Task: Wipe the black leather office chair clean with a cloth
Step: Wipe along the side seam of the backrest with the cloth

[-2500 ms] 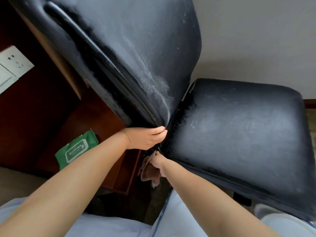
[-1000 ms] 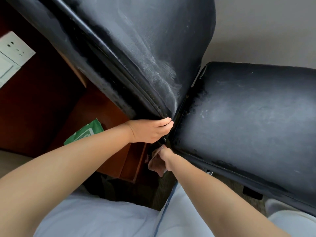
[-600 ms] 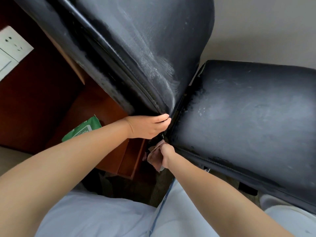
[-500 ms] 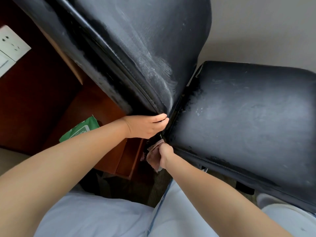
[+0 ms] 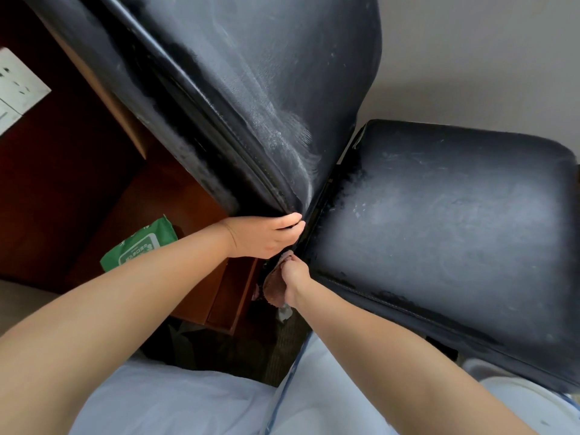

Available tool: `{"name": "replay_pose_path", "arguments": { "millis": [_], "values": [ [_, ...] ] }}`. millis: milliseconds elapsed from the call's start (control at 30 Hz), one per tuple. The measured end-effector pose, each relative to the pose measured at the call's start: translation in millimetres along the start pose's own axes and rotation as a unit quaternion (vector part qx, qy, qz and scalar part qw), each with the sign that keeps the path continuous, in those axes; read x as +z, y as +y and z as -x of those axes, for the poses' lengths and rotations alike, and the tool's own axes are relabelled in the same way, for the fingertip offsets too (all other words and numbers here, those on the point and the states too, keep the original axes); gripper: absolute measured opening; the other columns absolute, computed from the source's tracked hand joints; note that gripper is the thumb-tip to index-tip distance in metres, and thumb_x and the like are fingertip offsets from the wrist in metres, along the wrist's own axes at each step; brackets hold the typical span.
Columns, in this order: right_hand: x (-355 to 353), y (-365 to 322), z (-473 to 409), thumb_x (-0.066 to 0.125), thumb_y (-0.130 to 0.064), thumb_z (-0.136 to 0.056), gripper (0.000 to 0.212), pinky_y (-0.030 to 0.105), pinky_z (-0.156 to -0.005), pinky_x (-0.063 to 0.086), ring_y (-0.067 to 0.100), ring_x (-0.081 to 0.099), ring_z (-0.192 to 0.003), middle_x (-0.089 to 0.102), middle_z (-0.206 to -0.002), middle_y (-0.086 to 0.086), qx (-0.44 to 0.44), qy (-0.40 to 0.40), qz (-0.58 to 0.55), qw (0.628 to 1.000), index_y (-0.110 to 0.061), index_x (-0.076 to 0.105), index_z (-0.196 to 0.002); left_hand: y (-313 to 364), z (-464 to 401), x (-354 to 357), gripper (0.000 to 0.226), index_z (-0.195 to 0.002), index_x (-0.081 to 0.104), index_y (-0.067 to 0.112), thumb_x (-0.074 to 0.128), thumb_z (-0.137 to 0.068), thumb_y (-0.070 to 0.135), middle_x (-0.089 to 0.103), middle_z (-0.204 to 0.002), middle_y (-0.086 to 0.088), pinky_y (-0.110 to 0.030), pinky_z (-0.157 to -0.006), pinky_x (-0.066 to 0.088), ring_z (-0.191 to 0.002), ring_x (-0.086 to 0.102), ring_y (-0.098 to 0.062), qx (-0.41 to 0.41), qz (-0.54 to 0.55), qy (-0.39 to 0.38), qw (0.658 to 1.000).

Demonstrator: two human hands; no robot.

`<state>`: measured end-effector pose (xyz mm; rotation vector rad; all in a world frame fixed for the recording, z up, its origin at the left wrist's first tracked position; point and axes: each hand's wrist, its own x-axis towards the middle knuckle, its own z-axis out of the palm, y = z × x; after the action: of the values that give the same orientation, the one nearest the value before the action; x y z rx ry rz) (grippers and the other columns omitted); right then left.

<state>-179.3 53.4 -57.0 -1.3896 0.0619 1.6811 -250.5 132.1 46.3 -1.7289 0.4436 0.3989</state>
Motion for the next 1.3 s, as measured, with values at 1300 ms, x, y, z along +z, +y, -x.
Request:
{"name": "replay_pose_path", "arguments": {
  "millis": [1300],
  "values": [
    [-37.5, 1.1, 50.9, 0.028, -0.018, -0.104, 0.046, 0.038, -0.108, 0.029, 0.030, 0.037, -0.133, 0.034, -0.149, 0.011, -0.010, -0.024, 0.233, 0.972, -0.012, 0.023, -0.149, -20.2, 2.1, -36.5, 0.056, -0.146, 0.034, 0.003, 0.032, -0.092, 0.018, 0.034, -0.152, -0.012, -0.051, -0.113, 0.002, -0.142, 0.029, -0.025, 0.034, -0.037, -0.039, 0.998]
  ]
}}
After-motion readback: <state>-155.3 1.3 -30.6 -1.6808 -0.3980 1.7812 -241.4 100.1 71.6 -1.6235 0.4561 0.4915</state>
